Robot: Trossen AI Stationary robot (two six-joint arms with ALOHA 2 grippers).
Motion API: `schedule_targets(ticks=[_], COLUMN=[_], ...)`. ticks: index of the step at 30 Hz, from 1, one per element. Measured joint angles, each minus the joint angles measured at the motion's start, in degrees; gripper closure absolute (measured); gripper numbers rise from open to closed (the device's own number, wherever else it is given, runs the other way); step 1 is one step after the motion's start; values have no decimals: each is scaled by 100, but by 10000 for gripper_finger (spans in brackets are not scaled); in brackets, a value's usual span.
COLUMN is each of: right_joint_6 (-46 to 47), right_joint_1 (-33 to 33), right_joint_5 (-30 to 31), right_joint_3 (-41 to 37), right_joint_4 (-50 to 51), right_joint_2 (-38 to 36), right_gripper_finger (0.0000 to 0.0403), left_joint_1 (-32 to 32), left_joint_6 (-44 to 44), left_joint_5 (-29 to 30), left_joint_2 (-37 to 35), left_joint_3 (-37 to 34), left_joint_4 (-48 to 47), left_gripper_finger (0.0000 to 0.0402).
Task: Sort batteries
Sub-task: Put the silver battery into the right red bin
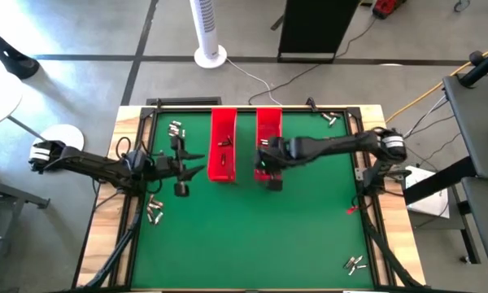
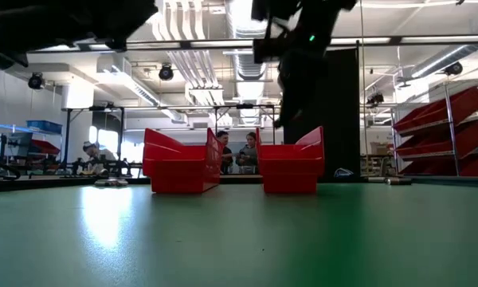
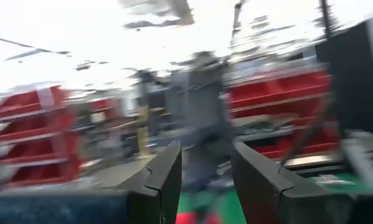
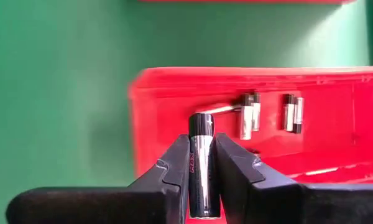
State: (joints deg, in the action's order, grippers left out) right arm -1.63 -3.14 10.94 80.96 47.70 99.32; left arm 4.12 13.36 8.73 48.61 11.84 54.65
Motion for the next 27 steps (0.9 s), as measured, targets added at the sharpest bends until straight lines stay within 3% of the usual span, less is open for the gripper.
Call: schedule_targets(ticks=[3, 12, 27], right_joint_6=[-360, -994, -1452], right_joint_1=[-441, -1338, -1700], right_joint_5=[-249, -352, -506], right_joint_3=[261, 751, 779], right_joint_4=[11, 58, -57], right_joint_2=[412, 1447, 1715], right_gripper_finger=[352, 351, 351], left_joint_1=[0, 0, 0], left_joint_6=[-366, -752, -1114], left_joint_5=[-505, -572, -577], left_joint_2=[-192, -463, -414], left_joint_3=[123, 458, 539], left_joint_4=[-297, -1426, -1650], left_gripper_finger=[283, 283, 283])
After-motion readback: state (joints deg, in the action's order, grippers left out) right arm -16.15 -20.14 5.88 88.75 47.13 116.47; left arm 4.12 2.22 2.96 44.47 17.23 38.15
